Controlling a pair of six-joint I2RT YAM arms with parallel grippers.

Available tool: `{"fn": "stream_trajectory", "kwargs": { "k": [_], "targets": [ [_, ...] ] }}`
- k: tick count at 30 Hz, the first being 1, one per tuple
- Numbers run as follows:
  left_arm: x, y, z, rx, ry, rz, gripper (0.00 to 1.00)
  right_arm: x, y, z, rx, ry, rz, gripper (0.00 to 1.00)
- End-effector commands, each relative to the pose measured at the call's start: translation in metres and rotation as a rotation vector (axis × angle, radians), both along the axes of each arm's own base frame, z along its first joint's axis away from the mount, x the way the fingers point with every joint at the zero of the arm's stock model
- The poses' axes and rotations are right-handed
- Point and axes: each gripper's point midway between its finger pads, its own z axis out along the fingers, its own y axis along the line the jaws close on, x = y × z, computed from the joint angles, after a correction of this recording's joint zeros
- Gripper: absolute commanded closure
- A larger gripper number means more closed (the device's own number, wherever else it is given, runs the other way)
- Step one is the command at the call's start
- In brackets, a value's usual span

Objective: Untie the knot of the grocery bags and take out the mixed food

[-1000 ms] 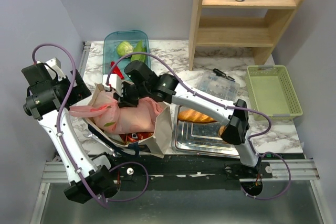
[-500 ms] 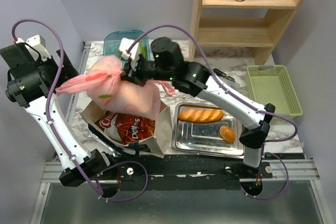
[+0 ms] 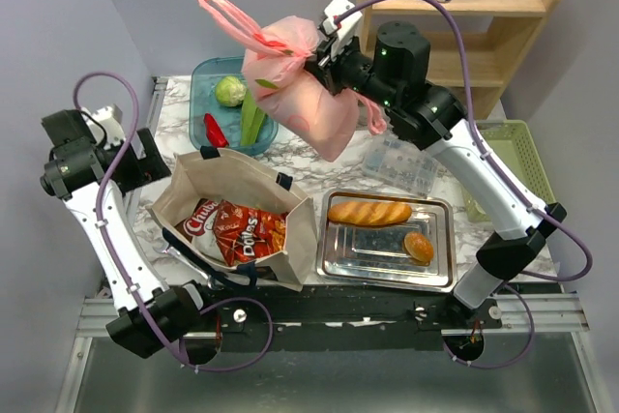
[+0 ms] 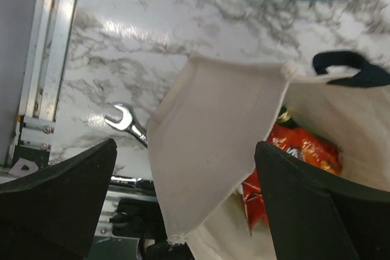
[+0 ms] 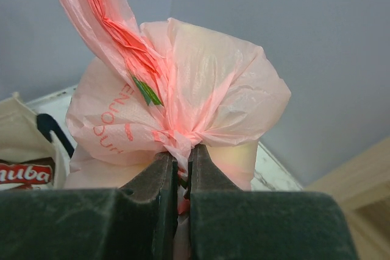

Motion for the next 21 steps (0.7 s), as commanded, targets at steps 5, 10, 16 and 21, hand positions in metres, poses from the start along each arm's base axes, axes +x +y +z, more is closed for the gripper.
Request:
{"fn": "stream_trajectory", "kwargs": {
  "k": [5, 10, 16, 21],
  "targets": [
    [-0.036, -0.002, -0.085, 0.14, 0.241, -0.064, 0.08, 0.027, -0.054, -0.001, 0.02, -0.005, -0.127, 0.99],
    [-0.02, 0.025, -0.087, 0.187, 0.308, 0.0, 0.77, 0.028, -0.063, -0.012, 0.002, 0.015, -0.139, 0.99],
    [0.027, 0.067, -0.03, 0.216, 0.26, 0.073, 1.0, 0.026, -0.072, -0.016, -0.013, 0.016, -0.153, 0.99],
    [0.068, 0.11, 0.02, 0.333, 0.22, 0.133, 1.0, 0.026, -0.081, -0.022, -0.03, 0.023, -0.171, 0.99]
  ]
}}
